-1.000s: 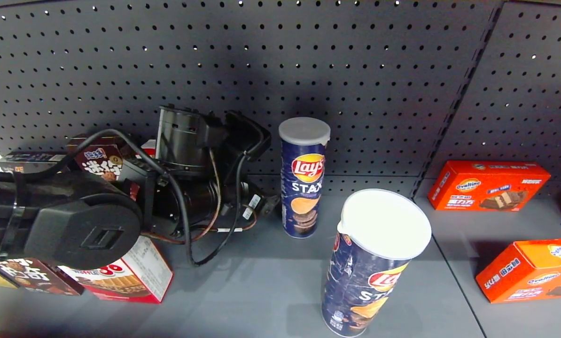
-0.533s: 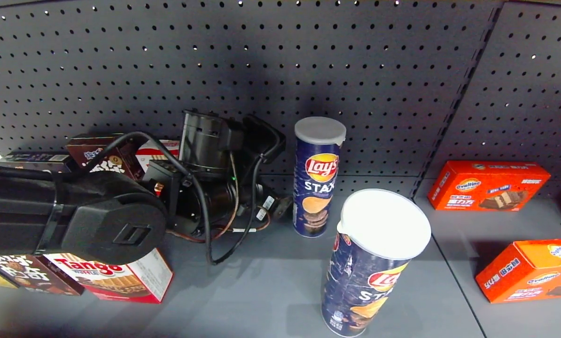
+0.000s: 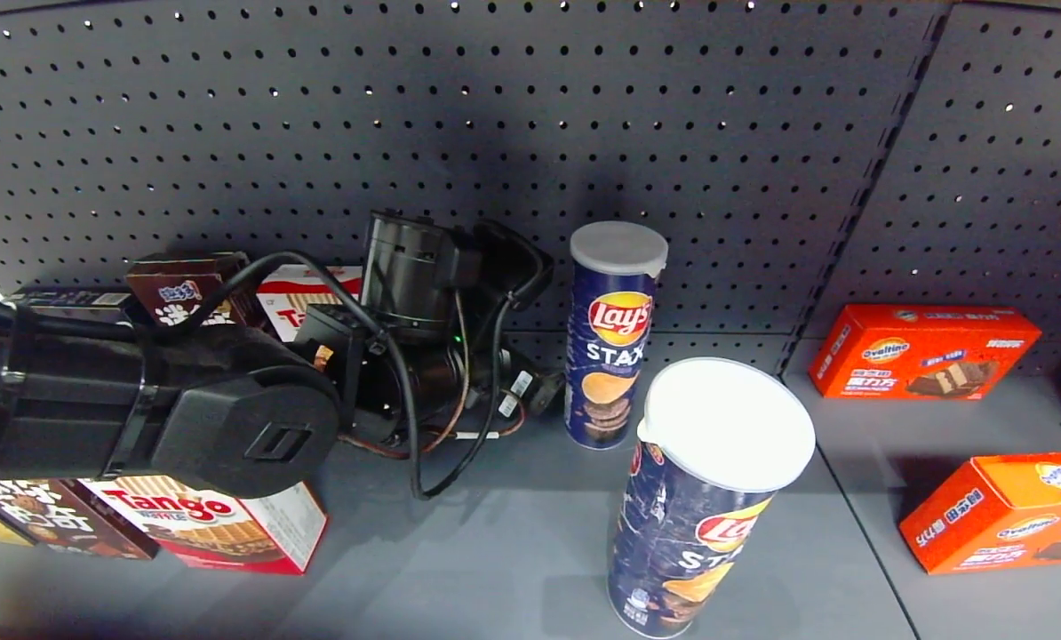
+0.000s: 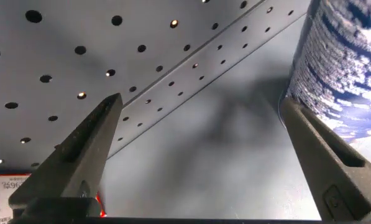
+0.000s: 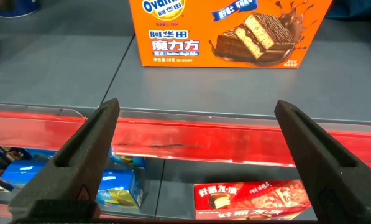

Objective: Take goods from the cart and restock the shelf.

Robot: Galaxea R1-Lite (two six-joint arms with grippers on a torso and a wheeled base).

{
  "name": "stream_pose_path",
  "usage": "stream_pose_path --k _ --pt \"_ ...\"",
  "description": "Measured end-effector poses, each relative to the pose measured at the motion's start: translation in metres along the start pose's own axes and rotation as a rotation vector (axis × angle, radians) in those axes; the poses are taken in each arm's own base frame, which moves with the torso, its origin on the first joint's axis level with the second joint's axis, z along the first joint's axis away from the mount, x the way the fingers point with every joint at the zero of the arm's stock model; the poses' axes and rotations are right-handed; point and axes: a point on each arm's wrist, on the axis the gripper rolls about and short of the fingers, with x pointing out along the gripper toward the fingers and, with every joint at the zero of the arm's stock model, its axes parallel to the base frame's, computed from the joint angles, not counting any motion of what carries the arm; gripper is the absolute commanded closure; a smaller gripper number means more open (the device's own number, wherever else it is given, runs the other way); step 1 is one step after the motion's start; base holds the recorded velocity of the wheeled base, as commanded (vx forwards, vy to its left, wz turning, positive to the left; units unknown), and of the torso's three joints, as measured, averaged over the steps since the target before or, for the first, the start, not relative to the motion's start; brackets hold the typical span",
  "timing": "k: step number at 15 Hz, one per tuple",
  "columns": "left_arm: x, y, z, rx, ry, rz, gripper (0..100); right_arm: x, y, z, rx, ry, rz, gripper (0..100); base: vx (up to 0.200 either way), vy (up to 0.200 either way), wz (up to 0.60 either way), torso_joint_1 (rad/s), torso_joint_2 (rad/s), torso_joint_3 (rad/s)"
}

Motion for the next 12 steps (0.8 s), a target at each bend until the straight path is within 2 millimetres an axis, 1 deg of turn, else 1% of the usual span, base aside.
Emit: stream_pose_path --k 4,9,12 --pt "-0.0046 0.0015 -0.0078 -0.005 0.033 -0.002 0 0.0000 0.0000 0.0000 0.000 0.000 0.000 0 0.000 0.000 0.00 0.000 0.00 0.000" --pt "-0.0049 0.0009 -0.0073 -0.010 0.032 -0.003 0 0.0000 0.0000 0.0000 0.000 0.000 -0.001 0 0.000 0.000 0.00 0.000 0.00 0.000" --pt "-0.0003 -0.0019 -0.0059 -0.007 0.030 -0.008 0 0.0000 0.0000 0.0000 0.000 0.000 -0.001 0 0.000 0.000 0.00 0.000 0.00 0.000"
